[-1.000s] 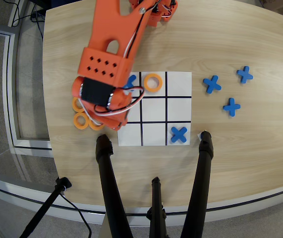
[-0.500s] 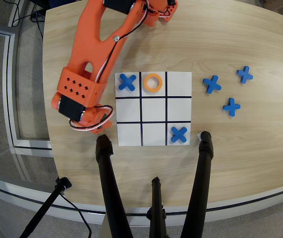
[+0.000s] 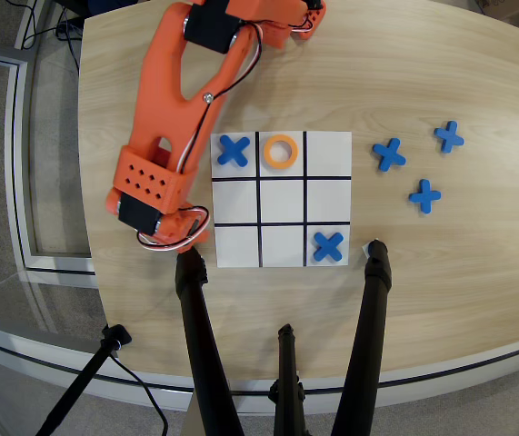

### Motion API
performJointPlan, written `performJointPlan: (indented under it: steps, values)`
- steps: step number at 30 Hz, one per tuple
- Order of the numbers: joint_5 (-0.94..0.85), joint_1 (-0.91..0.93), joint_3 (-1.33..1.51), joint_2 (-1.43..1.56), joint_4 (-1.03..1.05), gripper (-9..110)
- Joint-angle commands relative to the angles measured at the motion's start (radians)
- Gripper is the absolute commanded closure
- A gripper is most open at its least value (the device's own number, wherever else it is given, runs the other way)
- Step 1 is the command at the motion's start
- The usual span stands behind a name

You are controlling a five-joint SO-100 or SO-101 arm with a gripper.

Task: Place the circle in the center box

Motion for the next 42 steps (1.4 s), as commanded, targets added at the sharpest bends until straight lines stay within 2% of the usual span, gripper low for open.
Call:
performJointPlan:
  steps: [1, 42]
  values:
    - [0.018, -0.021, -0.04, -0.012, -0.009, 79]
    - [0.034, -0.002, -0.201, -0.153, -0.012, 79]
